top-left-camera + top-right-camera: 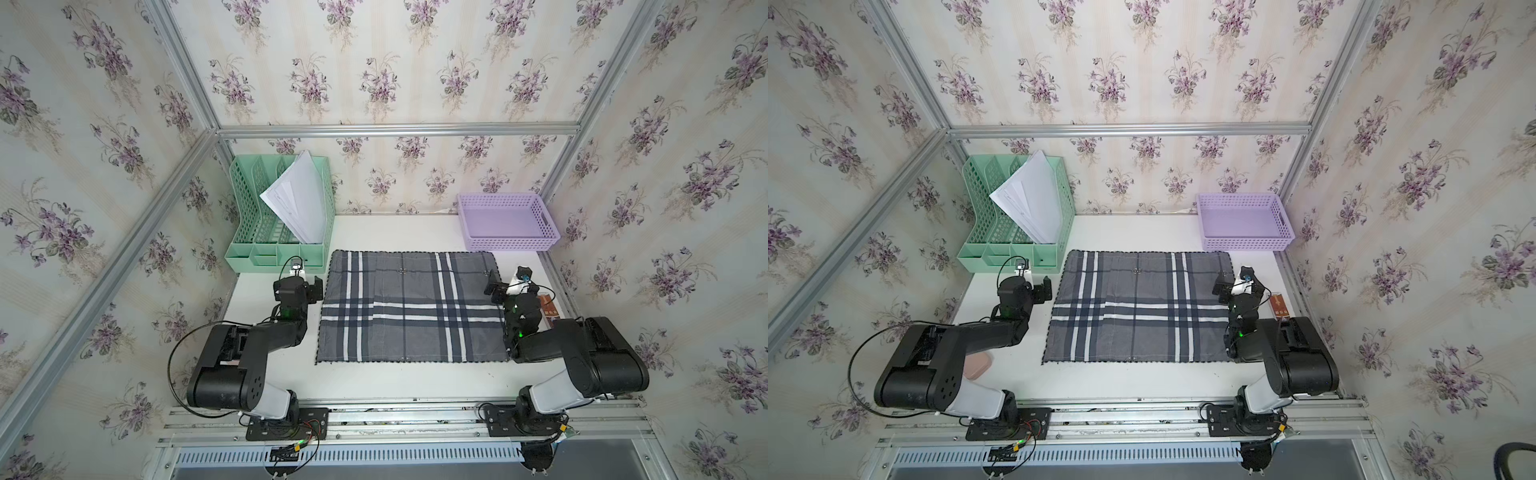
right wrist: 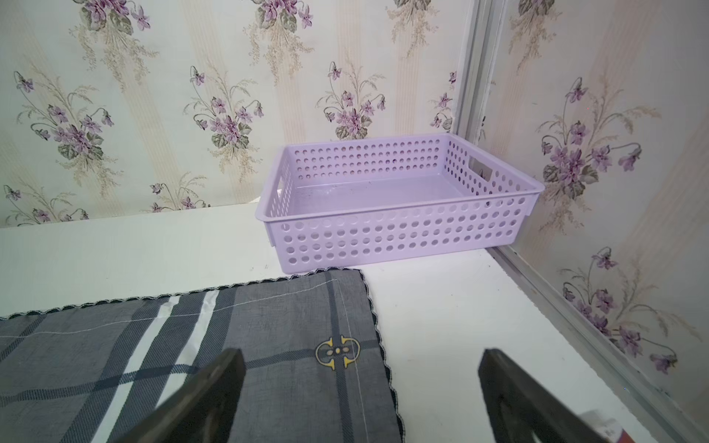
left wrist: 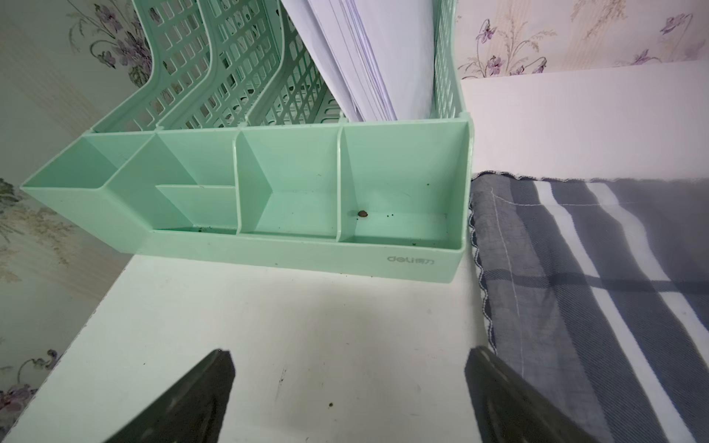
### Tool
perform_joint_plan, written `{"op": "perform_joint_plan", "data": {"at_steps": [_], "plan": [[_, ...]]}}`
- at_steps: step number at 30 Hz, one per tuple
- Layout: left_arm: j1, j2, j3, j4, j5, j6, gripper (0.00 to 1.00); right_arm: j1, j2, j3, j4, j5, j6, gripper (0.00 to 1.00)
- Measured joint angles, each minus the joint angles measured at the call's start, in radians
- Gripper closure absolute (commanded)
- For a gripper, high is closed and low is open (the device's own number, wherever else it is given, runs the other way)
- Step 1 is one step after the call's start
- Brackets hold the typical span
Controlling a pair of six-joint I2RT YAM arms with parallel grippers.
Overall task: Roll up the pillowcase
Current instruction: Fold the pillowcase.
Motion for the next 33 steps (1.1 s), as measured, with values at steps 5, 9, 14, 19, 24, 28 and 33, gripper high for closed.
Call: {"op": "perform_joint_plan", "data": {"at_steps": [5, 9, 14, 19, 24, 28, 33], "plan": [[0.0, 0.0, 0.0, 0.0, 0.0, 0.0, 0.01, 0.0, -0.001, 0.0, 0.0, -0.011, 0.0, 0.0], [0.002, 0.0, 0.003, 0.0, 0.0, 0.0, 0.01, -0.006, -0.001, 0.001, -0.004, -0.014, 0.007, 0.0], [0.002, -0.002, 0.005, -0.004, 0.0, 0.0, 0.01, -0.011, -0.002, 0.002, -0.021, -0.014, 0.019, 0.0], [-0.012, -0.1, 0.089, -0.18, -0.019, -0.001, 0.01, -0.003, -0.085, 0.048, -0.146, 0.003, 0.02, 0.04], [-0.017, -0.266, 0.174, -0.43, -0.028, -0.092, 0.01, 0.015, -0.223, 0.202, -0.447, 0.004, 0.07, 0.13], [-0.046, -0.368, 0.365, -0.826, -0.015, -0.307, 0.01, 0.066, -0.414, 0.362, -0.856, -0.023, 0.242, 0.09], [-0.053, -0.391, 0.382, -1.3, 0.028, -0.537, 0.0, 0.016, -0.599, 0.322, -1.295, -0.079, 0.455, 0.06]]}}
